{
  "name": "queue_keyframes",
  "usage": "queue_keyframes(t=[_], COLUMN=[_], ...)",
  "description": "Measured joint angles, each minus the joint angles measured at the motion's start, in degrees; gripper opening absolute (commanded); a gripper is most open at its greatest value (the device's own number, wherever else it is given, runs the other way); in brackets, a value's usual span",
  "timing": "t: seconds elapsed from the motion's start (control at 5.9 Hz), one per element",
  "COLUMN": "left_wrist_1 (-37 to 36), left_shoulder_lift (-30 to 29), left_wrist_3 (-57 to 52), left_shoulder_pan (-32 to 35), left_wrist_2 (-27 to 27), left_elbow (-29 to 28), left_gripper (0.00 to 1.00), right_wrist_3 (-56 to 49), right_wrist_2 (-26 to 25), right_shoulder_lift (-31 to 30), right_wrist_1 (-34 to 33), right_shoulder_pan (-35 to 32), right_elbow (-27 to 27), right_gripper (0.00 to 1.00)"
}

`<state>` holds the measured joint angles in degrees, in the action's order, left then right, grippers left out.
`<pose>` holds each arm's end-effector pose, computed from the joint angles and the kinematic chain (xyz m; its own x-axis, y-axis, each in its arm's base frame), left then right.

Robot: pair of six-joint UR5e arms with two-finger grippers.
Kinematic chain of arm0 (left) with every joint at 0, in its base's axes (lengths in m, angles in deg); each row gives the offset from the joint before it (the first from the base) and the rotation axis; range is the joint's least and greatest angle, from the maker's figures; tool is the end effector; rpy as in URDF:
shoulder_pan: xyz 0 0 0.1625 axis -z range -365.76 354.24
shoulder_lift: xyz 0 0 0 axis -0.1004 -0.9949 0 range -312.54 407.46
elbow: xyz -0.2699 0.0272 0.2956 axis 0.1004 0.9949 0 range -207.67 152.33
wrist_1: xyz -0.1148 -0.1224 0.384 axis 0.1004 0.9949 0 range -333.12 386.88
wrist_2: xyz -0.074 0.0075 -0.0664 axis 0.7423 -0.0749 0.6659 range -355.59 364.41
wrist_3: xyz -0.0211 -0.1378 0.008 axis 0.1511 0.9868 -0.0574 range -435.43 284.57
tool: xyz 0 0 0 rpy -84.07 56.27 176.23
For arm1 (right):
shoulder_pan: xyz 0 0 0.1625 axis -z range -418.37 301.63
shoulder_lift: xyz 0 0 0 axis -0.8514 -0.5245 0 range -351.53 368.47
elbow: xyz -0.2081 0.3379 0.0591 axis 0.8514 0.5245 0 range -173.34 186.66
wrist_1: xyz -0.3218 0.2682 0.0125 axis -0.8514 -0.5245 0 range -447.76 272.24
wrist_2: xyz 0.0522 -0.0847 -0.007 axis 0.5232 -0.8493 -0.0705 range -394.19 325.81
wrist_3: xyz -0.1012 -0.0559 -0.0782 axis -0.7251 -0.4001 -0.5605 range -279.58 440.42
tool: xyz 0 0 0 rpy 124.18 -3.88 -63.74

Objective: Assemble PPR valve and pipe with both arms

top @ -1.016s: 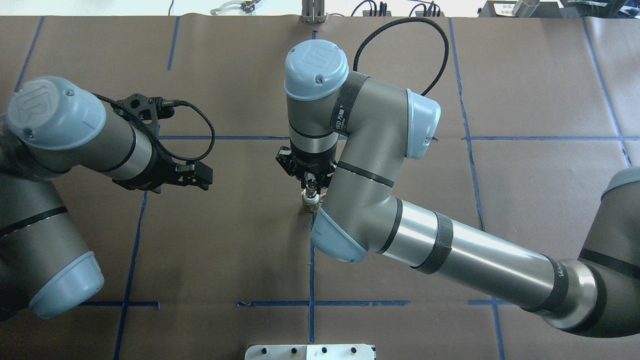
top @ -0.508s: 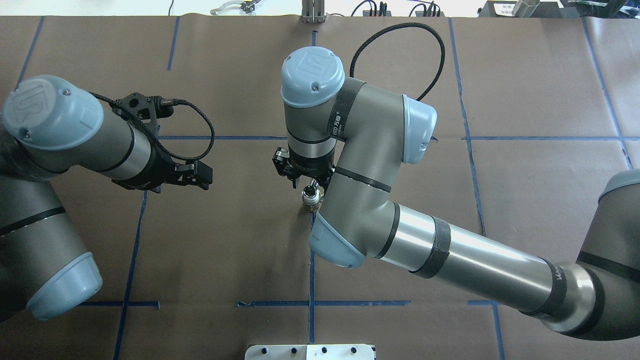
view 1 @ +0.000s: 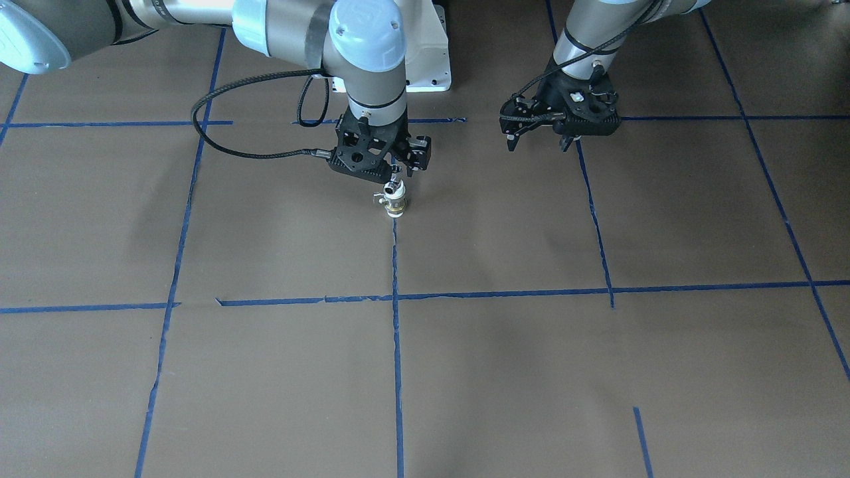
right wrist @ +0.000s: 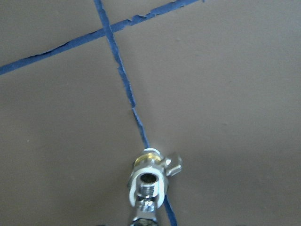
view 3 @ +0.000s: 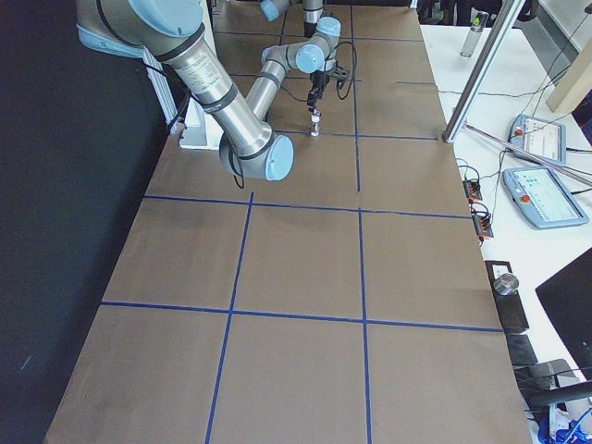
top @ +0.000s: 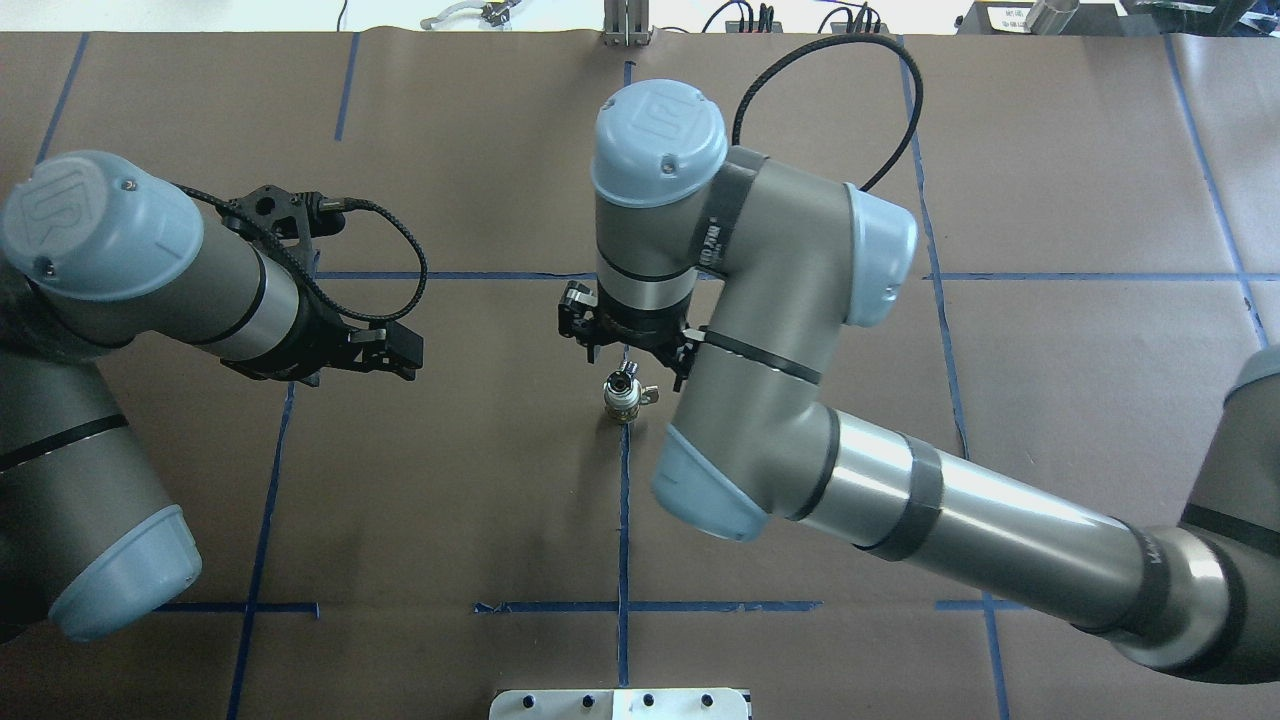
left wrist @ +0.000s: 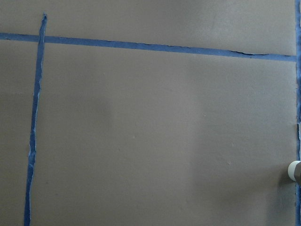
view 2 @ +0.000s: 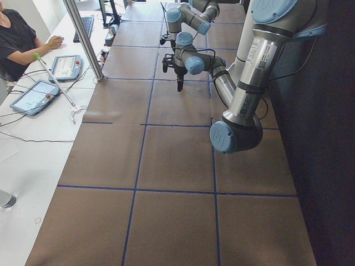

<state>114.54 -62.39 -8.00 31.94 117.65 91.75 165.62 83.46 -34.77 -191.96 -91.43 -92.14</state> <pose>0.3931 -0.4027 0.2536 0.6270 -0.0388 -0.7780 0.1009 0.9944 0.0317 -0.5271 -0.4249 0.1365 0.6458 0.3318 0.6877 -0.1728 0.9408 -0.2916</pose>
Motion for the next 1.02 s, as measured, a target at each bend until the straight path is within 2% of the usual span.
queue_keyframes(t=[0.34, 0.51, 0.68, 1.02], left_wrist_1=[0.3, 0.4, 0.4, 0.1], left_shoulder_lift=[3.1, 4.8, 6.9, 12.2], left_wrist_3=[-4.8, -8.8, -13.4, -27.5], left_shoulder_pan=[0.4, 1.8, 4.3, 12.8], left_wrist_2=[0.3, 0.4, 1.0, 6.0], left_elbow=[0.1, 0.5, 0.8, 0.9], left_gripper=[1.00, 1.00, 1.00, 1.00], right_wrist_3=[-7.9, -14.3, -22.3, -42.3], right_wrist_2=[0.3, 0.6, 2.2, 8.3], right_shoulder_lift=[-16.4, -23.0, -27.8, -36.7], right_wrist_1=[0.4, 0.5, 0.5, 0.4], right_shoulder_pan=[-4.7, -8.3, -13.0, -24.7], right_elbow=[-19.0, -23.3, -24.6, -24.1], right_gripper=[1.00, 1.00, 1.00, 1.00])
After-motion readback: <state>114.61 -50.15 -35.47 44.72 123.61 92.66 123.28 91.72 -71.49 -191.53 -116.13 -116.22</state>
